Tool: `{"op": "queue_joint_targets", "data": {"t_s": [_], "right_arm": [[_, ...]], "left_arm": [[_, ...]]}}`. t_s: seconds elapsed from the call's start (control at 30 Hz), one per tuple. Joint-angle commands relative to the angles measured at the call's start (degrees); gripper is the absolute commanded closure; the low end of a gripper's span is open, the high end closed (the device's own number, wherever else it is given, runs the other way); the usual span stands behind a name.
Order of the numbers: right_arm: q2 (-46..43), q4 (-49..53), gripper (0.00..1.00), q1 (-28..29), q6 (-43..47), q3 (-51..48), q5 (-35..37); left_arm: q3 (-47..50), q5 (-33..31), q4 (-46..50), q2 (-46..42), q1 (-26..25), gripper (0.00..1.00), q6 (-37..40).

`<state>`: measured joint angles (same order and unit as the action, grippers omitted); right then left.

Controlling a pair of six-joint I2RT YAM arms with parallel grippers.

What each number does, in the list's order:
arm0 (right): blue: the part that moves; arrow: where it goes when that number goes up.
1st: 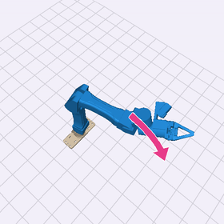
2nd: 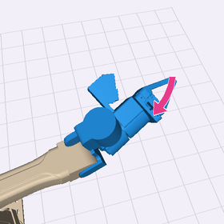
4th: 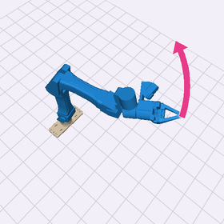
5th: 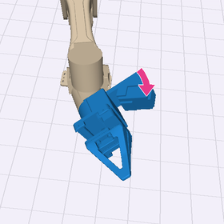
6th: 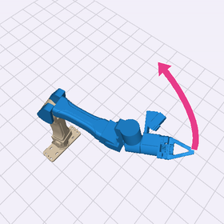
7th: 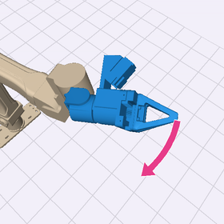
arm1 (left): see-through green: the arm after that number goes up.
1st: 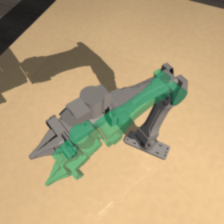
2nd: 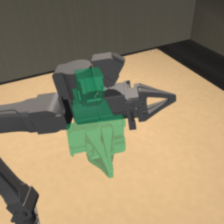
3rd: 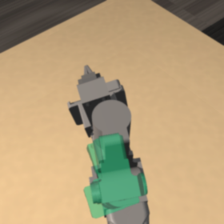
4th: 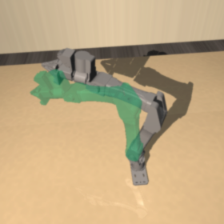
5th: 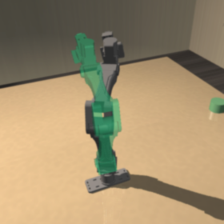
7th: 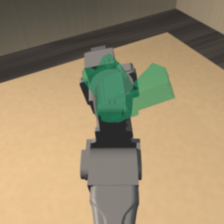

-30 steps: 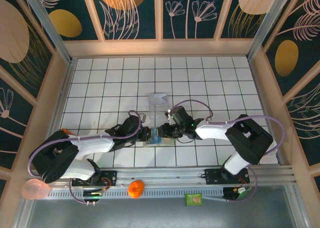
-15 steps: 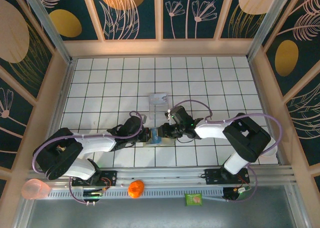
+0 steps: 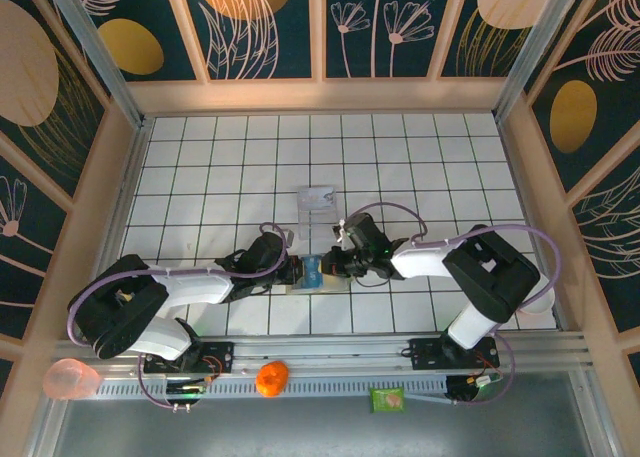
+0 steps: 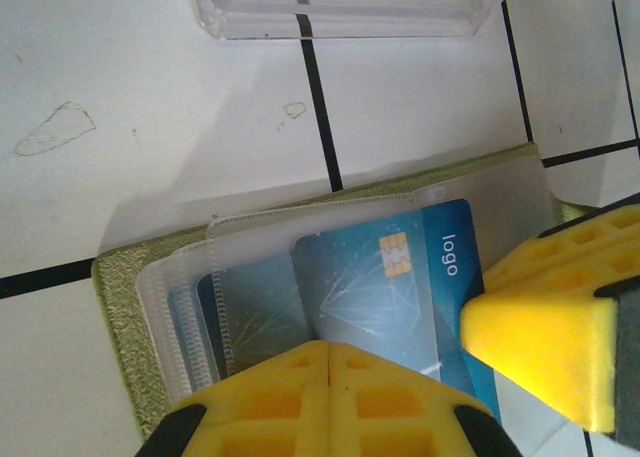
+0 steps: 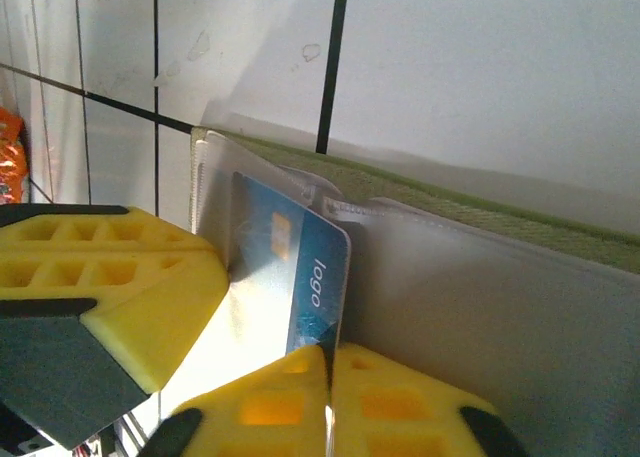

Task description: Take the credit cards out of the card holder

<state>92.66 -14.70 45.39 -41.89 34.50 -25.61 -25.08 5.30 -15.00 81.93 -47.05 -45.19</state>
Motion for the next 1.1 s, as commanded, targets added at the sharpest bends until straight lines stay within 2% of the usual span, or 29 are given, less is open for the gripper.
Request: {"op": "queue_joint_targets", "data": {"t_s": [0.0, 0.1, 0.23, 0.5, 0.67, 0.87, 0.93, 1.0, 1.07], "right_arm": [[-2.64, 0.51, 1.0, -1.39, 0.2, -2.91, 1.0], [-6.0, 2.09, 1.0, -2.51, 2.25, -4.67, 1.54], [-11.94, 7.11, 1.0, -3.72, 9.57, -4.62, 2.9], [-19.42, 21.5, 1.0, -3.73, 25.53, 5.64, 8.6], [-18.24, 27.82, 1.0, -3.77, 34.03, 14.31, 13.43], [-12.68, 33.39, 1.0, -4.0, 45.76, 25.65, 18.44], [-9.56, 36.42, 1.0, -5.23, 50.28, 29.93, 17.3], [-6.4, 39.88, 1.0, -6.23, 54.67, 34.03, 15.86], [-2.96, 44.43, 1.0, -6.46, 59.4, 38.7, 14.6]], "left_arm": [[0.81, -0.75, 2.2, 0.95, 0.4, 1.0, 1.07], [0.63, -0.19, 1.79, 0.9, 0.72, 1.0, 1.56], [-0.52, 0.73, 1.83, 0.32, 1.27, 1.0, 2.97], [-2.94, 3.33, 2.7, -3.07, 2.14, 0.99, 4.25], [-2.78, 4.96, 3.1, -7.51, 2.41, 0.72, 3.49], [-1.48, 4.92, 6.07, -13.08, 3.43, 0.37, 3.44], [-0.44, 4.45, 6.91, -15.04, 4.0, 0.25, 3.13], [0.56, 3.76, 7.98, -16.69, 4.48, 0.08, 2.94], [1.6, 3.6, 8.65, -18.2, 5.15, 0.02, 2.62]]}}
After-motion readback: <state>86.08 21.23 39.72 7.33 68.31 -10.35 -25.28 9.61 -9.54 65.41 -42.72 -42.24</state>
